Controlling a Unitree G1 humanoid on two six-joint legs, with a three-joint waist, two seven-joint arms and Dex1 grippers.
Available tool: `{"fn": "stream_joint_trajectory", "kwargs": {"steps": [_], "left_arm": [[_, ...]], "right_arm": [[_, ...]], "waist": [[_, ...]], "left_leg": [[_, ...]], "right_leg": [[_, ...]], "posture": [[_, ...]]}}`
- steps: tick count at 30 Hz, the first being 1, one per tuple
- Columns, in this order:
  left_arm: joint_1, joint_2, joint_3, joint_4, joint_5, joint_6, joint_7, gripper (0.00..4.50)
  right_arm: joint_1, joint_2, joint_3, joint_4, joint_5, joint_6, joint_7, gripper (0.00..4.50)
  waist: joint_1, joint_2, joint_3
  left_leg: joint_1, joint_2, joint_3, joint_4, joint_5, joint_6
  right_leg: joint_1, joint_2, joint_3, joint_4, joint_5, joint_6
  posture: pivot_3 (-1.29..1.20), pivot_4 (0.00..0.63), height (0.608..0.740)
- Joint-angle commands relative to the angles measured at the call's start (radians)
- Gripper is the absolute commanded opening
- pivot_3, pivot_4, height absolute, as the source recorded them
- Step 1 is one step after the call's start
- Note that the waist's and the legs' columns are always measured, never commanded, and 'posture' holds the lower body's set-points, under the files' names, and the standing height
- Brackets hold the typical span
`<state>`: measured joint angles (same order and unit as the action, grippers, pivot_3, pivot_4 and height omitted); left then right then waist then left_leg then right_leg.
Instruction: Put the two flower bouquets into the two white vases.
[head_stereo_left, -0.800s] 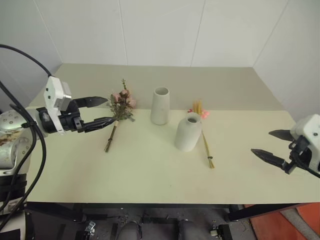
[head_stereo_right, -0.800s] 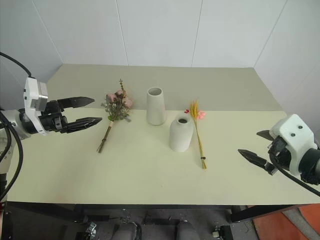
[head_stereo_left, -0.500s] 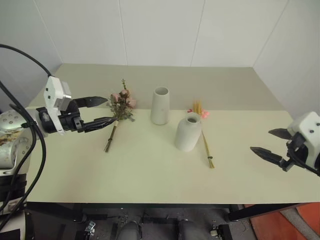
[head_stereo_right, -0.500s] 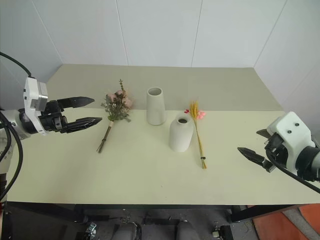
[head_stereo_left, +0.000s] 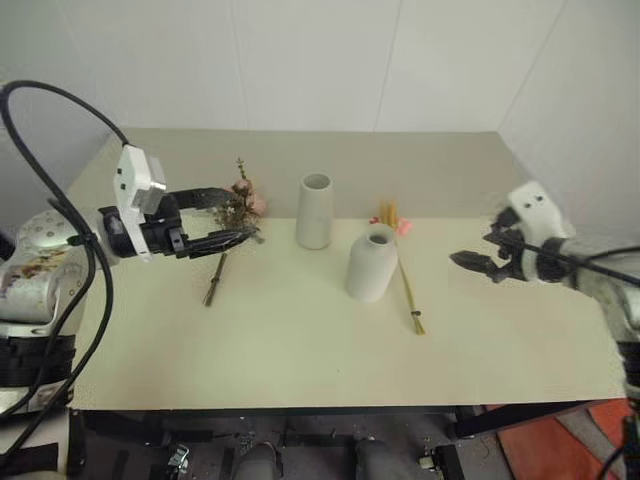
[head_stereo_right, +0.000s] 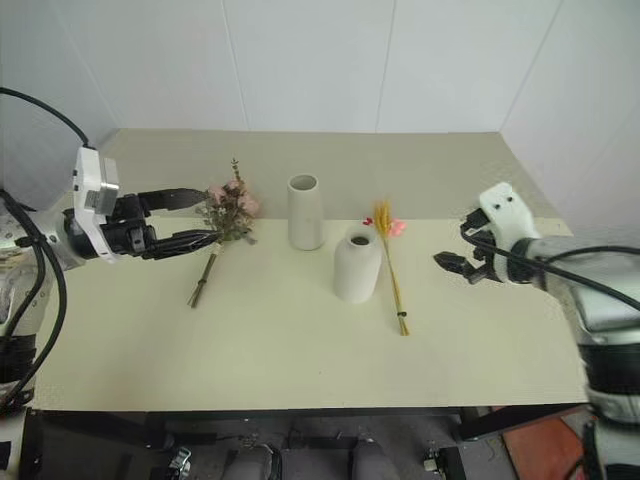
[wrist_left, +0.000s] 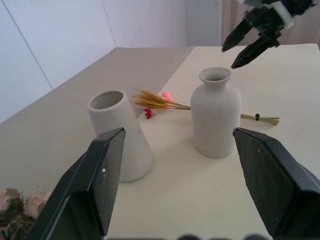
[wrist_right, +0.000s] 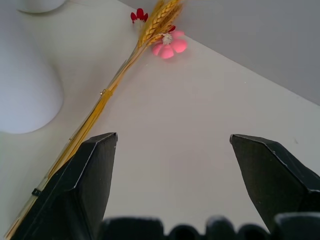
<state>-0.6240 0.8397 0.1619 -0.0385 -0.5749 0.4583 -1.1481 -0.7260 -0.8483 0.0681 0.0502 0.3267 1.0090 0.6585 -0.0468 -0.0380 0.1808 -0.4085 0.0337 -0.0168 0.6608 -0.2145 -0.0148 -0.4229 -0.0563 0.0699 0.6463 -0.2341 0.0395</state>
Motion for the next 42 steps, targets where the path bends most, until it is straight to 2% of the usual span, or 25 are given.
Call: {"fn": "stream_joint_trajectory", "kwargs": {"steps": [1,8,22,25,35,39,42], "left_arm": [[-0.023,0.000,0.001,-0.007,0.003,-0.016,-0.004,3.75],[0.034,0.012,0.031,-0.061,-0.013,0.011,0.016,3.75],[0.089,0.022,0.055,-0.112,-0.022,0.038,0.049,3.75],[0.089,0.022,0.048,-0.110,-0.017,0.036,0.047,3.78],[0.061,0.022,0.038,-0.062,0.009,0.007,0.037,3.78],[0.050,0.028,0.041,-0.041,0.019,-0.006,0.025,3.78],[0.047,0.028,0.042,-0.034,0.025,-0.012,0.021,3.78]], "right_arm": [[-0.096,0.038,0.050,0.130,-0.066,-0.045,0.002,4.27],[-0.241,0.154,0.122,0.382,-0.141,-0.161,0.073,4.27],[-0.297,0.258,0.201,0.535,-0.246,-0.224,0.186,4.27],[-0.301,0.266,0.205,0.550,-0.269,-0.214,0.192,3.67],[-0.347,0.262,0.210,0.607,-0.301,-0.156,0.219,0.12],[-0.350,0.256,0.209,0.626,-0.323,-0.150,0.223,0.05],[-0.353,0.259,0.154,0.607,-0.314,-0.158,0.166,0.05]], "waist": [[0.000,0.000,0.000],[0.001,0.001,0.000],[0.002,0.001,0.000],[0.002,0.001,0.000],[0.001,0.001,0.000],[0.001,0.001,0.000],[0.001,0.001,0.001]], "left_leg": [[-0.001,0.000,0.000,0.000,0.000,0.000],[-0.003,0.000,-0.001,-0.001,0.000,0.001],[-0.002,0.000,-0.001,0.000,0.000,0.001],[-0.002,0.000,-0.001,-0.001,0.000,0.001],[-0.002,0.000,-0.001,-0.001,0.000,0.001],[-0.002,0.000,-0.001,-0.001,0.000,0.001],[-0.002,0.000,-0.001,-0.001,0.000,0.001]], "right_leg": [[-0.001,0.000,0.000,0.000,0.000,0.000],[-0.003,0.000,-0.001,0.000,0.000,0.000],[-0.002,0.000,-0.001,0.001,0.000,0.000],[-0.002,0.000,-0.001,0.001,0.000,0.000],[-0.002,0.000,-0.001,0.001,0.000,0.000],[-0.002,0.000,-0.001,0.001,0.000,0.000],[-0.002,0.000,-0.001,0.001,0.000,0.000]], "posture": [[0.00,0.150,0.740],[0.00,0.150,0.740],[0.00,0.150,0.740],[0.00,0.150,0.740],[0.00,0.150,0.740],[0.00,0.150,0.740],[0.00,0.150,0.740]]}}
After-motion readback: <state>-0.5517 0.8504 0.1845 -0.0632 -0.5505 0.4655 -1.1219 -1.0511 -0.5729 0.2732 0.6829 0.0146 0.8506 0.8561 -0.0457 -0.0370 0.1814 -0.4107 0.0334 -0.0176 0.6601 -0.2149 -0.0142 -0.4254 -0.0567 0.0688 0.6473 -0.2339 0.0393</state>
